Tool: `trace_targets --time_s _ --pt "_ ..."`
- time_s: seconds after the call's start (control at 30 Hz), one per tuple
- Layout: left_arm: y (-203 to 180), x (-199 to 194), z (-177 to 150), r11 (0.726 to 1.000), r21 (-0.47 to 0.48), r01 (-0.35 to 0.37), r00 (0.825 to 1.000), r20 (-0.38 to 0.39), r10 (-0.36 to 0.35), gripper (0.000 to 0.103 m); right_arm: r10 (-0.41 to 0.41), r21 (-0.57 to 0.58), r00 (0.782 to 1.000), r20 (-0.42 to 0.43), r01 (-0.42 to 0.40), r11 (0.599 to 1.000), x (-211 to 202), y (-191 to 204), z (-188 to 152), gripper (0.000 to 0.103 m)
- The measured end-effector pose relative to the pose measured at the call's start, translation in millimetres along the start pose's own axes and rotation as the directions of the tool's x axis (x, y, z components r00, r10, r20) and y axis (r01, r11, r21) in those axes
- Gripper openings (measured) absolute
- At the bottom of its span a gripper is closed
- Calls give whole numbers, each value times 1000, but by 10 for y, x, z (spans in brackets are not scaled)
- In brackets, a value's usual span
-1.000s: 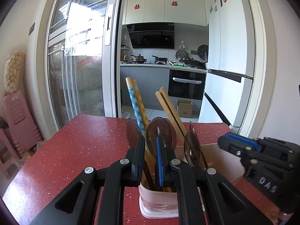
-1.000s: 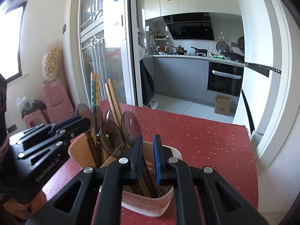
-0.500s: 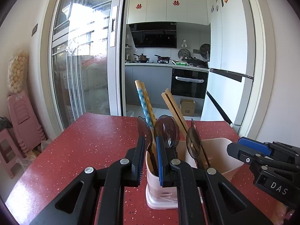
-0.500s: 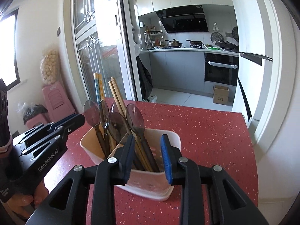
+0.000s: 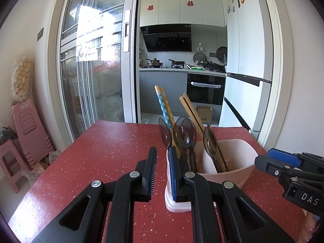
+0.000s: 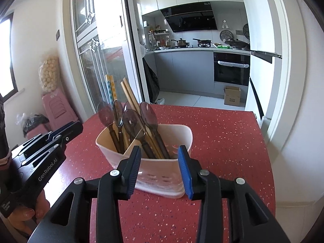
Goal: Organize utensils
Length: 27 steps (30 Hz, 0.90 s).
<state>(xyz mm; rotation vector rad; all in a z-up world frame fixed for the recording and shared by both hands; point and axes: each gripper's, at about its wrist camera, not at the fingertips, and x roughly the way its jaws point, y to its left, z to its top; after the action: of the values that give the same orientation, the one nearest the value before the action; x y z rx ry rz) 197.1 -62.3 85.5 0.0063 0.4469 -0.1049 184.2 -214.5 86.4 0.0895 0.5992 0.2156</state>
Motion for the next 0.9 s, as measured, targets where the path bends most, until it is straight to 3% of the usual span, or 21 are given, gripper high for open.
trace_targets --time_s 0.47,0.9 --pt "25 -199 -163 1000 22 1 1000 -25 -1 41 -78 52 996 -36 80 995 -163 -15 -195 42" --pt "72 -305 -427 999 33 -3 995 -101 6 42 -86 106 991 -106 98 990 -204 -58 -478 47"
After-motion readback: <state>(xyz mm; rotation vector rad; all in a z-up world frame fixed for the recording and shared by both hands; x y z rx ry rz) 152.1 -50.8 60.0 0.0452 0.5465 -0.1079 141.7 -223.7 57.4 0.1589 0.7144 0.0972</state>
